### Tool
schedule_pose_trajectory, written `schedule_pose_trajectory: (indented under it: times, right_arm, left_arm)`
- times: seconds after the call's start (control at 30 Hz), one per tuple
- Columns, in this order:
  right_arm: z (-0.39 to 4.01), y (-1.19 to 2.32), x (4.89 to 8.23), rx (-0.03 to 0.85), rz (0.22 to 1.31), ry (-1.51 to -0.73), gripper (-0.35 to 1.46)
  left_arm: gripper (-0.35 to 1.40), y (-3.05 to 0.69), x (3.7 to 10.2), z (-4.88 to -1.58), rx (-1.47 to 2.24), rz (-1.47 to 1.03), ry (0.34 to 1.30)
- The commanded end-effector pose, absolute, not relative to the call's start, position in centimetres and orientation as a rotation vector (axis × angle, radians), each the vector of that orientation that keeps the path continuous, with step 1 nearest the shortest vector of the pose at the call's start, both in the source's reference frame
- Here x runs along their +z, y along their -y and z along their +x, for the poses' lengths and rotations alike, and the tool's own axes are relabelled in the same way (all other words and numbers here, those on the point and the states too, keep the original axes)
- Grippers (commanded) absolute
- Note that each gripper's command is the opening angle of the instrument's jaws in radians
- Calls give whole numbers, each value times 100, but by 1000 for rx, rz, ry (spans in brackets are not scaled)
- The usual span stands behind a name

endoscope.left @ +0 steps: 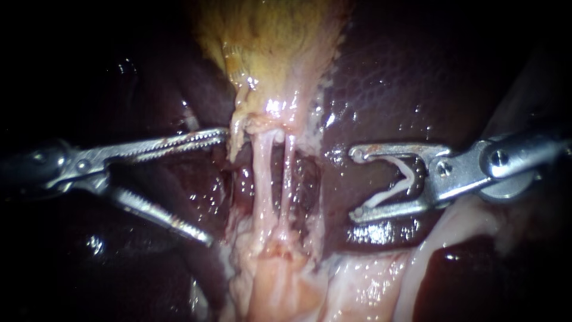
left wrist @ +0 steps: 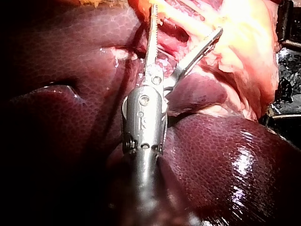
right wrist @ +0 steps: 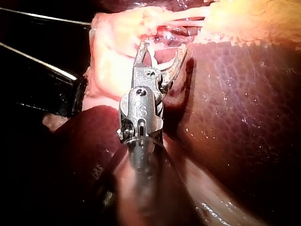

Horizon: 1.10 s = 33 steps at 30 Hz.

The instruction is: Grabbing gallbladder

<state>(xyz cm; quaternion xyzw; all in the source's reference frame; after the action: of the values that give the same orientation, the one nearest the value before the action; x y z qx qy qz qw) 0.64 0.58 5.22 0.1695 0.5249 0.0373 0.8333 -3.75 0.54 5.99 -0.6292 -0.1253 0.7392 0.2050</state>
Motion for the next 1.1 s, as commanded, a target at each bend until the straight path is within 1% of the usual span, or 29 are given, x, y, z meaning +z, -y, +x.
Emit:
schedule_pose_trajectory:
  times: [0.03,0.23,0.4,0.5,0.67,0.83,1.1]
  right_arm:
    - [63,-58,521,79,359,-1112,50]
    - [63,-58,521,79,359,-1112,50]
    - [63,-58,521,79,359,-1112,50]
    - [63,-58,521,79,359,-1112,50]
    - [63,-58,521,79,359,-1112,50]
    - [63,-58,521,79,359,-1112,50]
    - [62,-58,521,79,360,-1112,50]
  left_arm:
    - [110,-55,597,-375,2060,-1750,345]
    - [110,-73,583,-366,2050,-1711,313]
    - [101,-87,574,-361,2036,-1648,257]
    - [96,-91,577,-363,2009,-1603,242]
    - [81,-94,586,-366,1974,-1543,241]
    - [61,-91,595,-370,1960,-1486,249]
    - [53,-83,600,-368,1951,-1443,275]
